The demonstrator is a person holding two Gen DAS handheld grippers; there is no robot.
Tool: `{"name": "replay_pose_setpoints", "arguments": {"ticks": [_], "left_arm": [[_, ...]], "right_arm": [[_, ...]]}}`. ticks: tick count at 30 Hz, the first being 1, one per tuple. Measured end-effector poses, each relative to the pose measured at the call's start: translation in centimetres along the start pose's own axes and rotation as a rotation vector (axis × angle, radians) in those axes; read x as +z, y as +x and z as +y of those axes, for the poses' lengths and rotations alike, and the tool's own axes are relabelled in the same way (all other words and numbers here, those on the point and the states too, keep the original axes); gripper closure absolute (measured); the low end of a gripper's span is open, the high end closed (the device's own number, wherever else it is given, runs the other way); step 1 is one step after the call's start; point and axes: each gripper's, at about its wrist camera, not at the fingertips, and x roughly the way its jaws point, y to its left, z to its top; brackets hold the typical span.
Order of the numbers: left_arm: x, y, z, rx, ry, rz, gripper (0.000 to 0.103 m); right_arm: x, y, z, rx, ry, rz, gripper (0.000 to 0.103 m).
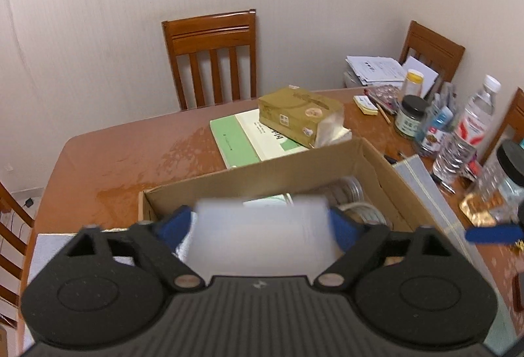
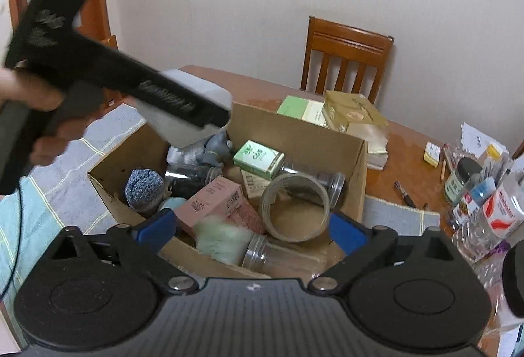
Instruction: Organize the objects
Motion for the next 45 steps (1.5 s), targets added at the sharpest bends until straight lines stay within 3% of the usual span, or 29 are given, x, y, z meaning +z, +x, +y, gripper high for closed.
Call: {"name": "replay_pose_setpoints", "arguments": {"ticks": [15, 22, 31, 45], "left_arm": [[-3.6, -5.3, 1.0, 0.104, -0.009, -0.061, 0.001], [-7.6, -7.1, 1.1, 0.179, -0.079, 0.034, 0.001], [-11.3, -8.7, 0.7, 0.167, -0.189, 0.157, 0.001], [-11.6, -9.5, 0.9, 0.187, -0.215, 0.155, 0.001]], "right_arm": [[0.8, -0.7, -2.3, -0.103, 0.237, 0.151, 0.000], [0.3, -0.6, -1.6, -0.161, 0.297, 0.195, 0.000], [-1.8, -0.8, 1.2, -0.206, 0.328, 0.217, 0.000], [-2.5, -1.7, 3.6, -0.207, 0.324, 0.190, 0.000]]}}
